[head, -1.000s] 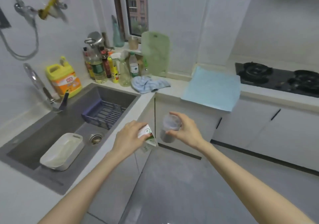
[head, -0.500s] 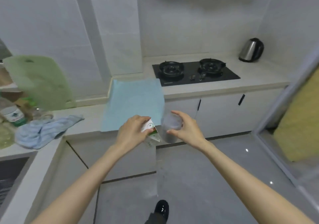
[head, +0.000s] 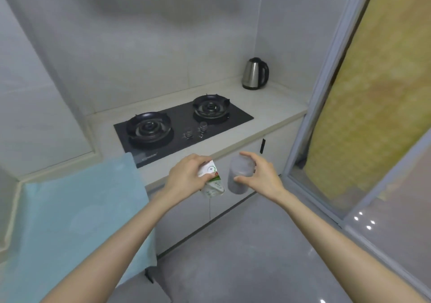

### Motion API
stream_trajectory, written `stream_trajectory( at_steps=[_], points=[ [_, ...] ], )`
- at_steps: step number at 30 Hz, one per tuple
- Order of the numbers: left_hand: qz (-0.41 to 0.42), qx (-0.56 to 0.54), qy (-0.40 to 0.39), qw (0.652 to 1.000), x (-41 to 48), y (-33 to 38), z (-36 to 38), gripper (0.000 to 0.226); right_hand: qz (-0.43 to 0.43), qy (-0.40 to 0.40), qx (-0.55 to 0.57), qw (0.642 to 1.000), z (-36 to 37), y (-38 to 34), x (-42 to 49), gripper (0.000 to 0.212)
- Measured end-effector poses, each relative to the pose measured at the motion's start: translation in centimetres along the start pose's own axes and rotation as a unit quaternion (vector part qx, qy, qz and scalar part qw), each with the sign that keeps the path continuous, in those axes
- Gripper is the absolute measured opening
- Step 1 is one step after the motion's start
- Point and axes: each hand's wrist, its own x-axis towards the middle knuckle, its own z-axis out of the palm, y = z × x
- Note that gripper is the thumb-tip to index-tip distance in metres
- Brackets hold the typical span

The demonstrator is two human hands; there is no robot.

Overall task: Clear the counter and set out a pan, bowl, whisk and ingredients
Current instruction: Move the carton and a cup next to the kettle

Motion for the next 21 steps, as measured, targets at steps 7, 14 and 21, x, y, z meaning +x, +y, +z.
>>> stream_trajectory(
  at_steps=[7,14,21],
  points=[
    [0.026,-0.031,-0.023,0.999,13.3,2.3,5.6,0.044,0.026,0.047,-0.023,0.998,-5.6,7.2,10.1,0.071],
    [0.008,-0.039,-0.018,0.999,27.2,5.7,11.9,0.043,0.023,0.026,-0.026,0.999,-11.8,15.2,22.3,0.073],
    [-0.031,-0.04,-0.023,0.998,38.4,9.1,15.6,0.039,0.024,0.003,-0.018,1.0,-17.1,21.4,32.3,0.073]
  ],
)
